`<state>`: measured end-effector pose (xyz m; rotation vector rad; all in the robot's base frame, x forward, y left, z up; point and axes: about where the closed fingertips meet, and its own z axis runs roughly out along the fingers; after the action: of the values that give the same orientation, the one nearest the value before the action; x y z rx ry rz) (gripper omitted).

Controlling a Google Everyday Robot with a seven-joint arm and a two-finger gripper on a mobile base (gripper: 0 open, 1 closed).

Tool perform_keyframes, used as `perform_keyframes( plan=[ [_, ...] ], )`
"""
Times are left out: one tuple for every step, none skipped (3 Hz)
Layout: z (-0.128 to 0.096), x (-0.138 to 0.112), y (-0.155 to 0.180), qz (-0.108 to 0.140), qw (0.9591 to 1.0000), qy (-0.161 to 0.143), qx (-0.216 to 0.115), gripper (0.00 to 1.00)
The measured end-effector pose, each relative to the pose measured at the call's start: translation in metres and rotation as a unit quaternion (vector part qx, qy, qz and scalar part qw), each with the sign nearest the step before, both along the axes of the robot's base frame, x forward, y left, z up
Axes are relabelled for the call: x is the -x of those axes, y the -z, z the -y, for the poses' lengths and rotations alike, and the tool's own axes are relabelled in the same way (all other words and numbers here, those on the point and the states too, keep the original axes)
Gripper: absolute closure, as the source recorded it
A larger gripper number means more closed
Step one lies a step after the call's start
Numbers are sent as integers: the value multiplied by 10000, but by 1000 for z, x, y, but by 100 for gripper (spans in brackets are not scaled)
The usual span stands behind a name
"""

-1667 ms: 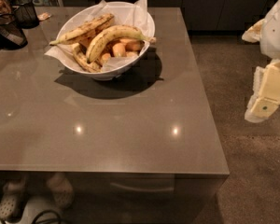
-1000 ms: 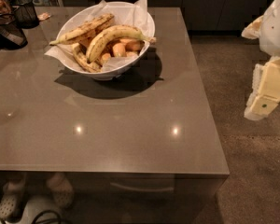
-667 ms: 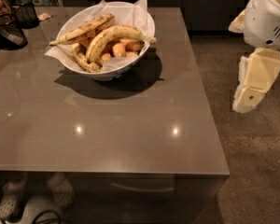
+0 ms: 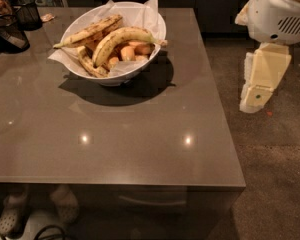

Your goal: Pick banana from white bowl

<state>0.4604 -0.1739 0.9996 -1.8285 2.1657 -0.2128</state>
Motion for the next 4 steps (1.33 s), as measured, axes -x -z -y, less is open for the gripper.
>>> perform_keyframes(
  plan=[
    [-13,-21,-10,95,9996,-82,-256,0],
    [-29,-61,-22,78,9993,-144,-323,0],
    [-63,-104,-26,71,9991,-366,-204,0],
    [-77,-115,-32,250,9982,-459,-300,0]
  ],
)
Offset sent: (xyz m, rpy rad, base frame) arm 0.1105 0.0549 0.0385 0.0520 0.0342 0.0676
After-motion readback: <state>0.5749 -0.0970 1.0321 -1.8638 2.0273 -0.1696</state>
